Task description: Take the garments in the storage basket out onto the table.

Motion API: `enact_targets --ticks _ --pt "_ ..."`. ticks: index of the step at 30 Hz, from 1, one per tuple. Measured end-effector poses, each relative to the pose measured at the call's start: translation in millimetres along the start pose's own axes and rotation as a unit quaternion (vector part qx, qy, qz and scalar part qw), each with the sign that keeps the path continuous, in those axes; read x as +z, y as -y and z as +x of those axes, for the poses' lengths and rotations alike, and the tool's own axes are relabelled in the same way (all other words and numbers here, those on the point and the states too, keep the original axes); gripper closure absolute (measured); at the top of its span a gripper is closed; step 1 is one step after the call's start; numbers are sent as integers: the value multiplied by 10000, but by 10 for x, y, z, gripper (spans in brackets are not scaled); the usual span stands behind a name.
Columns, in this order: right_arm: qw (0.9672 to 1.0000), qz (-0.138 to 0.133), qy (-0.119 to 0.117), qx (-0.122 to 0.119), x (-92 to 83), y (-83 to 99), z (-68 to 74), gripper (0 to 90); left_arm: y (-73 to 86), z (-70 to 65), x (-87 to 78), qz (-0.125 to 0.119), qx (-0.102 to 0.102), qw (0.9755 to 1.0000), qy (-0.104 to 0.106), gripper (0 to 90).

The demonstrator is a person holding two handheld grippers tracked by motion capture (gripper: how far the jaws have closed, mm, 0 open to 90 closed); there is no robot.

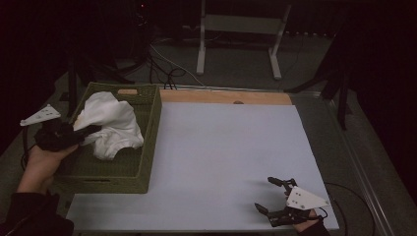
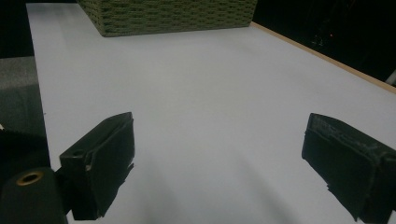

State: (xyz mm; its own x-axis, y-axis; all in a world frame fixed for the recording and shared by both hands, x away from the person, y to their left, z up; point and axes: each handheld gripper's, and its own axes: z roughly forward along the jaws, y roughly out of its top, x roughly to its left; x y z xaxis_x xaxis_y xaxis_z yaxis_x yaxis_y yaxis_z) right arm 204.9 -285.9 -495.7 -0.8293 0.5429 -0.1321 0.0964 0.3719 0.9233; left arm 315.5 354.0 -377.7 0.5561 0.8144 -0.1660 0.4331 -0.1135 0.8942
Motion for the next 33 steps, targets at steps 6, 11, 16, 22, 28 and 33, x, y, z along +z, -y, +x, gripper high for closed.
enact_targets --ticks 6,11,16,22,28,33 --pt "10000 -13 -2 24 1 -3 4 96 8 -4 -100 -380 -93 9992 101 661" --pt "10000 -11 15 -26 -1 -6 3 96 -74 -62 -192 -718 -79 9970 283 661" --pt "9999 -73 90 -27 -8 -16 2 95 -184 -132 -258 -952 4 9944 457 661" --pt "9999 -98 105 -17 -15 -20 -2 95 -271 -185 -296 -1201 -33 9908 630 661" --pt "9998 -141 125 -29 -19 -24 -3 95 -396 -285 -306 -1313 105 9883 767 661" --pt "9998 -144 143 -26 -30 -27 -9 95 -516 -373 -298 -1333 134 9875 832 660"
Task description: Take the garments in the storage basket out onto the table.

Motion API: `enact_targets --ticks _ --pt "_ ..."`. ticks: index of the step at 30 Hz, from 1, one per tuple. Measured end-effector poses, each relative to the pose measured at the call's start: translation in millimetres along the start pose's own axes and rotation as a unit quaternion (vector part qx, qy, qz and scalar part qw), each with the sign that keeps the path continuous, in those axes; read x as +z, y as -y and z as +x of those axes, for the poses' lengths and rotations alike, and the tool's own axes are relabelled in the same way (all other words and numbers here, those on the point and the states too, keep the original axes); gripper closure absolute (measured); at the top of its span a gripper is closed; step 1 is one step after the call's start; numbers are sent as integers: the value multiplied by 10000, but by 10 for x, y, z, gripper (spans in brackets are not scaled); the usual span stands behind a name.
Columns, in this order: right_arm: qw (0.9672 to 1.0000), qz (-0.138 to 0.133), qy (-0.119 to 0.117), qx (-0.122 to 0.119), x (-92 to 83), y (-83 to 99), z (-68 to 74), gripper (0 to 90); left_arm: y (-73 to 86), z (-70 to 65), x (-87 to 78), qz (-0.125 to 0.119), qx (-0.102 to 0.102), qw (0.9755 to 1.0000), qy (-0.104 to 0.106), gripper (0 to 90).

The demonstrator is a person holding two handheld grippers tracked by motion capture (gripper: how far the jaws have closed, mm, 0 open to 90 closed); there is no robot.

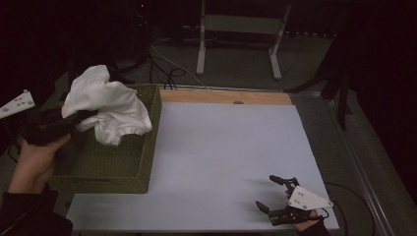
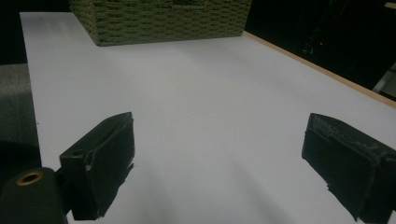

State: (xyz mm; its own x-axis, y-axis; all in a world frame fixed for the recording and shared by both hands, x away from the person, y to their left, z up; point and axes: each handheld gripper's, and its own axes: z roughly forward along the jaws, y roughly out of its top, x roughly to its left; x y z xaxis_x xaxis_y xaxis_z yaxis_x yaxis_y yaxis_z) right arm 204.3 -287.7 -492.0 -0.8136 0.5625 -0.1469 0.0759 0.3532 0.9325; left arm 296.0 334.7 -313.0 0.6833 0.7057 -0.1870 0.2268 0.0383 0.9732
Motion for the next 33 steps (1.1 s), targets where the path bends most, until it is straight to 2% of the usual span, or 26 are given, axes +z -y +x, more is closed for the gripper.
enact_targets --ticks 1,3,4,10,11,15,18,19,21,22,27,33 --pt "10000 -35 10 21 1 -2 1 95 -53 -39 34 0 34 10000 43 661" --pt "10000 -42 12 17 1 -2 0 95 -53 -39 34 0 34 10000 43 661" --pt "10000 -47 26 38 2 -3 0 95 -128 -104 97 18 119 9998 127 660" --pt "10000 -67 38 47 -2 -7 -2 95 -217 -184 210 79 126 9995 274 660" --pt "9999 -76 64 46 -11 -11 -6 96 -263 -237 296 95 148 9992 350 660" --pt "9999 -100 63 61 -13 -11 -8 95 -322 -310 420 150 196 9986 467 660" --pt "9999 -92 56 50 -13 -9 -9 95 -346 -353 484 179 252 9982 509 660" --pt "9999 -90 71 36 -13 -10 -9 95 -371 -389 552 241 269 9978 549 660" --pt "9999 -96 85 38 -14 -10 -7 95 -371 -389 552 241 269 9978 549 660" --pt "9999 -96 85 38 -14 -10 -7 95 -391 -437 630 263 293 9974 603 660" --pt "9998 -124 123 35 -27 -17 -12 95 -412 -558 810 376 402 9960 707 660" --pt "9997 -158 162 17 -34 -25 -14 96 -412 -644 985 441 399 9949 819 660"
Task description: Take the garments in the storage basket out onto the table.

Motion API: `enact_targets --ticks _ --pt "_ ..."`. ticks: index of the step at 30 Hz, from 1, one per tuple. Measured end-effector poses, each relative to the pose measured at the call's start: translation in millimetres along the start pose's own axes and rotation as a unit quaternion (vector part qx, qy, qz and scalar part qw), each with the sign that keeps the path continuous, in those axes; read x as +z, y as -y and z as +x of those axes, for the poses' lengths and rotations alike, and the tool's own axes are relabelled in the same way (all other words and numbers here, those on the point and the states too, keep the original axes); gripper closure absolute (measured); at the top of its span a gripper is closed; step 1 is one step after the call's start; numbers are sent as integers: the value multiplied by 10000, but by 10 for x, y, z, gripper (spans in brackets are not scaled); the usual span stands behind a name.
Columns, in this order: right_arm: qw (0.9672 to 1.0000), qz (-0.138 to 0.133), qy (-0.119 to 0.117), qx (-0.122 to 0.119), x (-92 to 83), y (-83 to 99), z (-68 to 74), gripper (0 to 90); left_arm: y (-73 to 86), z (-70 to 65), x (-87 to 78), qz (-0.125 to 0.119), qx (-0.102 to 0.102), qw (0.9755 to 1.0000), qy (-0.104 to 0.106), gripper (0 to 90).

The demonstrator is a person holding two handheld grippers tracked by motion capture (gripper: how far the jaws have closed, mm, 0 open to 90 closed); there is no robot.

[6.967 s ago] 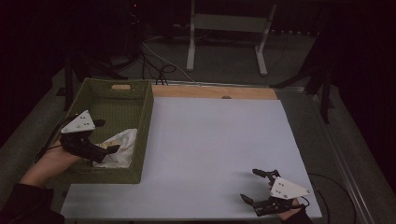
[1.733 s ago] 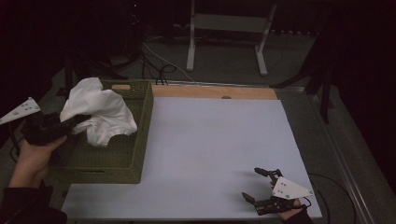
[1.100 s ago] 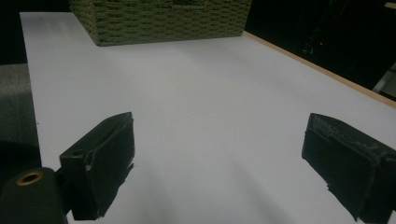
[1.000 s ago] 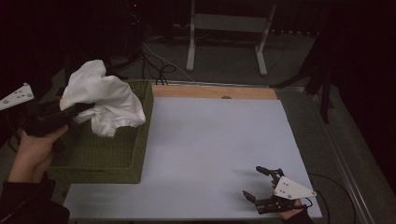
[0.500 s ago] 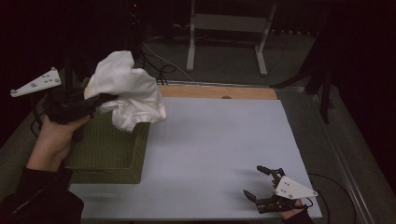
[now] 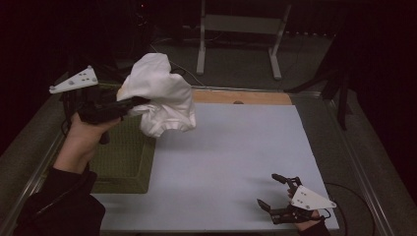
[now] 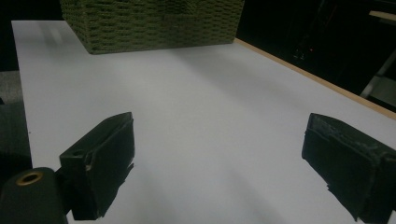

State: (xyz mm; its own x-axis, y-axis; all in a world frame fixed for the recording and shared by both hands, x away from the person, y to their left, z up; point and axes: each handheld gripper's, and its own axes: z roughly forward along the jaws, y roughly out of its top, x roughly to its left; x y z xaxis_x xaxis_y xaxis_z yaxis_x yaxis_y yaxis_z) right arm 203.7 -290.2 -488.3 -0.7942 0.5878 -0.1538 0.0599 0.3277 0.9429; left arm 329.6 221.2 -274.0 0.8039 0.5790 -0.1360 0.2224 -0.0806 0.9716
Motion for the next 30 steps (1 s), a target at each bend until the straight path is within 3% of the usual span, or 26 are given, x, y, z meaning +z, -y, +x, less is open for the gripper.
enact_targets --ticks 1,16,18,19,22,27,30 --pt "10000 -13 1 3 -8 -4 1 95 -5 -29 97 53 24 10000 43 659" --pt "10000 -20 25 -10 1 -6 1 96 -130 -265 698 182 176 9990 377 659" --pt "10000 -25 18 -3 2 -6 2 96 -130 -265 698 182 176 9990 377 659" --pt "10000 -27 15 -7 3 -6 3 96 -149 -313 836 209 204 9987 417 659" --pt "10000 -23 24 6 2 -7 3 95 -155 -356 962 231 209 9984 469 658" --pt "10000 -51 24 8 3 -7 0 95 -149 -415 1135 261 218 9984 455 658" --pt "10000 -51 25 7 4 -6 2 95 -131 -500 1313 305 359 9981 402 658"
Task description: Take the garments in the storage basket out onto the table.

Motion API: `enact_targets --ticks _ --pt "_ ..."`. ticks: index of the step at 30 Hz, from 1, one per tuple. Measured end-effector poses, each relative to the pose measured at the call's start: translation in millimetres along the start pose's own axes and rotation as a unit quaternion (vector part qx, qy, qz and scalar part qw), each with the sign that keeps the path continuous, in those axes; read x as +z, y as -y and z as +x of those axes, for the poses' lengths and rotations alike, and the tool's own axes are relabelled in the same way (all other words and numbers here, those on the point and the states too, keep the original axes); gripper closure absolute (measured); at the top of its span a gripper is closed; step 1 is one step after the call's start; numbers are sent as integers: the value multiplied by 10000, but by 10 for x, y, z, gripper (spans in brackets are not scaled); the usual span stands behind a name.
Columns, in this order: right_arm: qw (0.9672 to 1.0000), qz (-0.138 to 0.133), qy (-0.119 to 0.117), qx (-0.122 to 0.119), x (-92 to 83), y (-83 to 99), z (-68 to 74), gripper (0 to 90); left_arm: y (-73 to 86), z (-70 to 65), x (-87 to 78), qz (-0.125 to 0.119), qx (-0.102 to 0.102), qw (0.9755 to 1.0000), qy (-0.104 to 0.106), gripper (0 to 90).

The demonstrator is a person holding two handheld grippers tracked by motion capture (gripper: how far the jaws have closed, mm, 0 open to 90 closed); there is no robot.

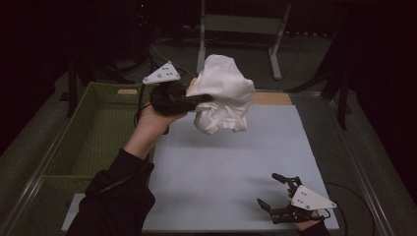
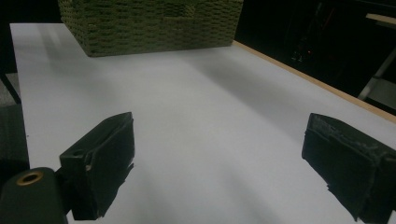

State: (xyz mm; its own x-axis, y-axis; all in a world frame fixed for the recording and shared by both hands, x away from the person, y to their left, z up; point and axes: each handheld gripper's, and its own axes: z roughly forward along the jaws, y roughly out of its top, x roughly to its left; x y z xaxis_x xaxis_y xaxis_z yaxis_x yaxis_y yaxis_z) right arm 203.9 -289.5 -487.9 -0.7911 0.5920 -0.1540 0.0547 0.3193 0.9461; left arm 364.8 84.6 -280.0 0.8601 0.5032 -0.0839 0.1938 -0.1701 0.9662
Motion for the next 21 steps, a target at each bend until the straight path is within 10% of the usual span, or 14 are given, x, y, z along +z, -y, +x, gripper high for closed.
enact_targets --ticks 21 --pt "10000 -14 -38 -7 -4 0 -3 95 177 -229 654 181 -49 9992 -357 646"
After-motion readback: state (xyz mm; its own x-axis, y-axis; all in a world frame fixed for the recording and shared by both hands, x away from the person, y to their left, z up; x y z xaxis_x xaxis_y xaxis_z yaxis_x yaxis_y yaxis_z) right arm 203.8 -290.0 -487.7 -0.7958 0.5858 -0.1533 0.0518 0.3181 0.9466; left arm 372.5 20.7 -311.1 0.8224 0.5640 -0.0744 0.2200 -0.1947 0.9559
